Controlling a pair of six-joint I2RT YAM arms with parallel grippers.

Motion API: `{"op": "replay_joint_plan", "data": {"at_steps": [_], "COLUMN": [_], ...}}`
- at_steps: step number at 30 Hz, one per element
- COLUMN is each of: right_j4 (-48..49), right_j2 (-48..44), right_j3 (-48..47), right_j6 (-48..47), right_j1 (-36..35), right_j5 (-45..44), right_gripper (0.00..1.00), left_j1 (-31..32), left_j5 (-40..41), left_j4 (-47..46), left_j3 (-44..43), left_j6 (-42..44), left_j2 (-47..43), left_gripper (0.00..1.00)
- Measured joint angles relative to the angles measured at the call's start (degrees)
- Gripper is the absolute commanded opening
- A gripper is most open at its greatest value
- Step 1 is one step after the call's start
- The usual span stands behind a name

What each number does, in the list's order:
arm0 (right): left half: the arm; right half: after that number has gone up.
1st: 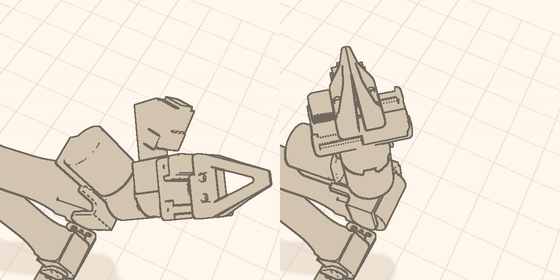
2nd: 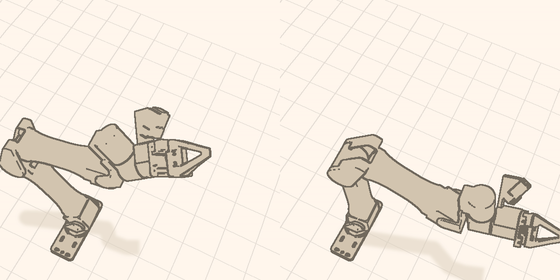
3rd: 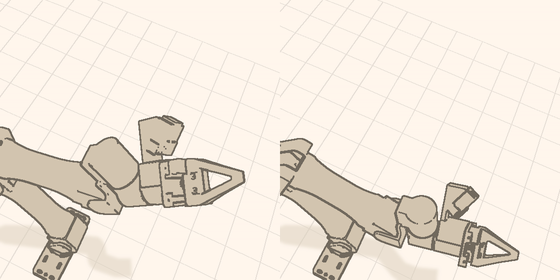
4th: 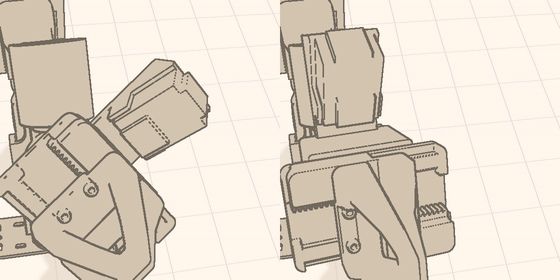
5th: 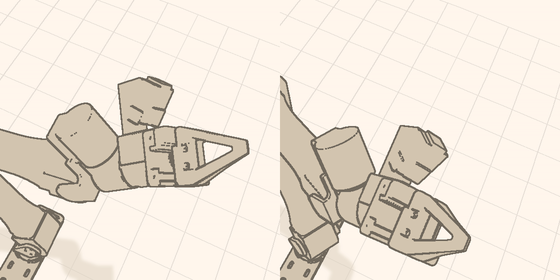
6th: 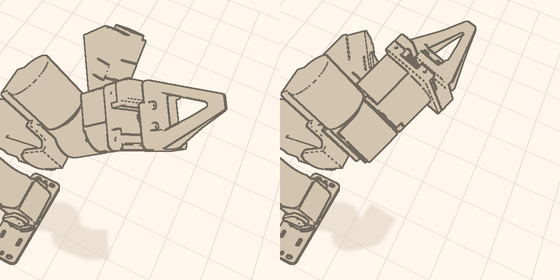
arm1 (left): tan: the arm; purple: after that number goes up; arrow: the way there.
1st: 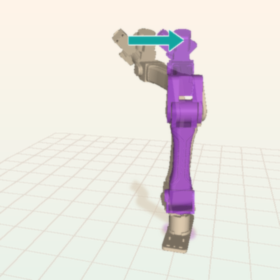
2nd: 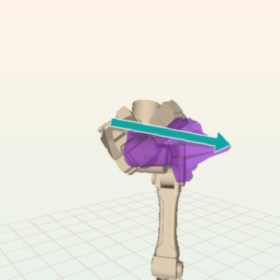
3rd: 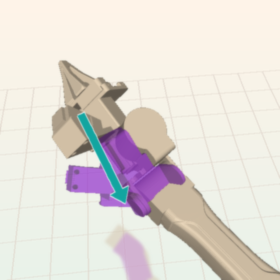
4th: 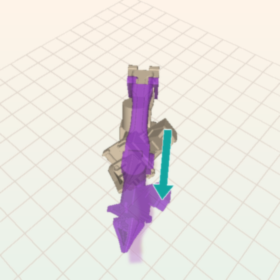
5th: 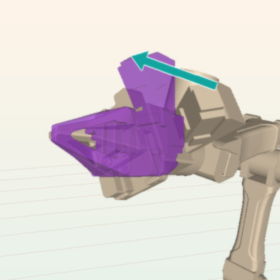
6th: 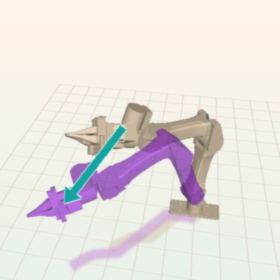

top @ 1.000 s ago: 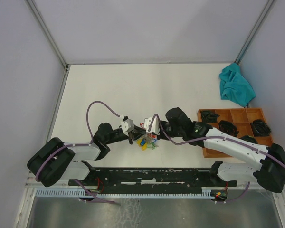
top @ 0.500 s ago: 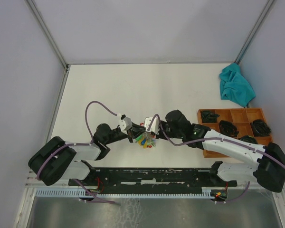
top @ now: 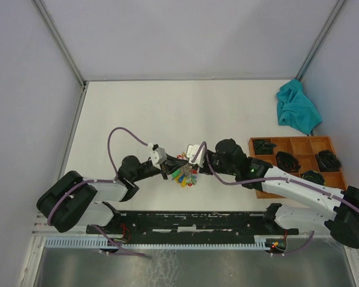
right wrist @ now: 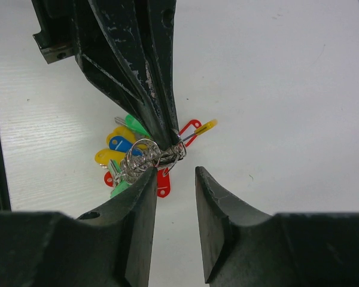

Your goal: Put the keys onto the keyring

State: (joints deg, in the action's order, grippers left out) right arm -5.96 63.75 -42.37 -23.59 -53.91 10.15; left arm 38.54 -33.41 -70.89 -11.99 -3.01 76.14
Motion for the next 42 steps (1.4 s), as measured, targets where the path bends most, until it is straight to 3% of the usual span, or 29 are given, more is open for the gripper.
{"op": "replay_joint_plan", "data": {"at_steps": [16, 24, 29, 42], "right_j4": [2.60, 2.86, 2.89, -4.24], "right_j2": [2.75, 2.93, 2.91, 2.21], "right_j3": [0.02, 0.13, 0.15, -2.91], "right_j6": [2.16, 2.36, 2.21, -2.73], "right_j1": [0.00, 0.00, -0.02, -0.39], "right_j5": [-0.26, -1.55, -2.14, -2.54], "right_gripper": [0.28, 0.02, 0.01, 0.01], "left_j1": [0.00, 0.00, 0.00, 0.11], "left_j5": [0.15, 0.15, 0.17, -1.62], "left_j4": [-0.02, -0.04, -0.13, -1.31], "left_j3": [0.02, 0.07, 0.15, 0.15], "left_j6": [0.00, 0.00, 0.00, -0.22], "left_j2": [0.02, 0.02, 0.02, 0.11], "left_gripper": [0.03, 0.03, 0.03, 0.17]}}
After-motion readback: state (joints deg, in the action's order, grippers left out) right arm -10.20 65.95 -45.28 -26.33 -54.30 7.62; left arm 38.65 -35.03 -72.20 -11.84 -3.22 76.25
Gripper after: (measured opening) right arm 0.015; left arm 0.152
